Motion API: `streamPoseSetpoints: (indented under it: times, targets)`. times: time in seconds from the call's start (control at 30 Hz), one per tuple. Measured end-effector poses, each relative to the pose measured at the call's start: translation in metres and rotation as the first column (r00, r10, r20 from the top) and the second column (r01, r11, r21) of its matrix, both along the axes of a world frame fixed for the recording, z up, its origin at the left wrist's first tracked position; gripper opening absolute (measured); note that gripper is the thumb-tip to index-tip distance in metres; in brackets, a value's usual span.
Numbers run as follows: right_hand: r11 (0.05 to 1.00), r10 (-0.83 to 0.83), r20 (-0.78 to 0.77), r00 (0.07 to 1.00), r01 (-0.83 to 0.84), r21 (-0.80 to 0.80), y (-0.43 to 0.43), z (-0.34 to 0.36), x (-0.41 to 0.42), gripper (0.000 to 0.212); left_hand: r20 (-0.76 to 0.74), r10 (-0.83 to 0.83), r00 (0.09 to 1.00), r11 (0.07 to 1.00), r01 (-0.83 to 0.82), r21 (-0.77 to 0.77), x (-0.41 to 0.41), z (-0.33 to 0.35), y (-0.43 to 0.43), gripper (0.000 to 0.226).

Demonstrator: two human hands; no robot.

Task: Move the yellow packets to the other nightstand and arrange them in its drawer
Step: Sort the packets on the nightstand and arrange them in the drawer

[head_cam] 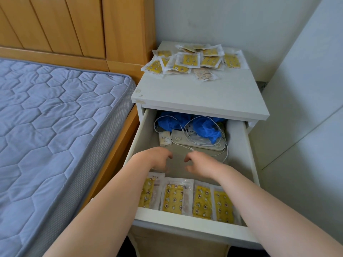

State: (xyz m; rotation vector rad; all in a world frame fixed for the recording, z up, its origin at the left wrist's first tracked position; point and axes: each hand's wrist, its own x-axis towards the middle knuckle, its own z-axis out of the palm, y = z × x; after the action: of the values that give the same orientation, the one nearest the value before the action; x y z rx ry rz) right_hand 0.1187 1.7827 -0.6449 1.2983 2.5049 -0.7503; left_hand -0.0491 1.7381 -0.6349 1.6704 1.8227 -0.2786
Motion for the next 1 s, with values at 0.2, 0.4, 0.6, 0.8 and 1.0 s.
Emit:
streamPoseSetpoints:
  times: [0.2,0.4,0.6,0.8,1.0]
  targets:
    - [0.973,0.014,-0.103,0.995,0.01,0.231,0.011,0.045,0.009,0.026,0.062,0.001,0.998,0.963,-0.017,0.269,0.008,0.042,0.009,0.04]
    - [0.907,0.009,-0.257,0.966,0.1,0.409,0.034,0.092,0.009,0.02,0.176,0.102,0.979,0.797,-0.186,0.574,0.007,0.087,0.029,0.03]
    - [0.862,-0.028,-0.415,0.909,0.232,0.451,0.07,0.11,0.002,0.029,0.233,0.175,0.957,0.634,-0.29,0.717,-0.007,0.1,0.066,0.032]
    - [0.89,-0.299,-0.427,0.853,0.411,0.199,0.127,0.108,-0.013,0.066,0.108,0.34,0.934,0.701,-0.329,0.633,-0.029,0.088,0.107,0.057]
    - [0.859,-0.288,-0.434,0.854,0.431,0.277,0.166,0.101,-0.029,0.07,-0.078,0.47,0.879,0.73,-0.337,0.594,-0.046,0.082,0.145,0.074]
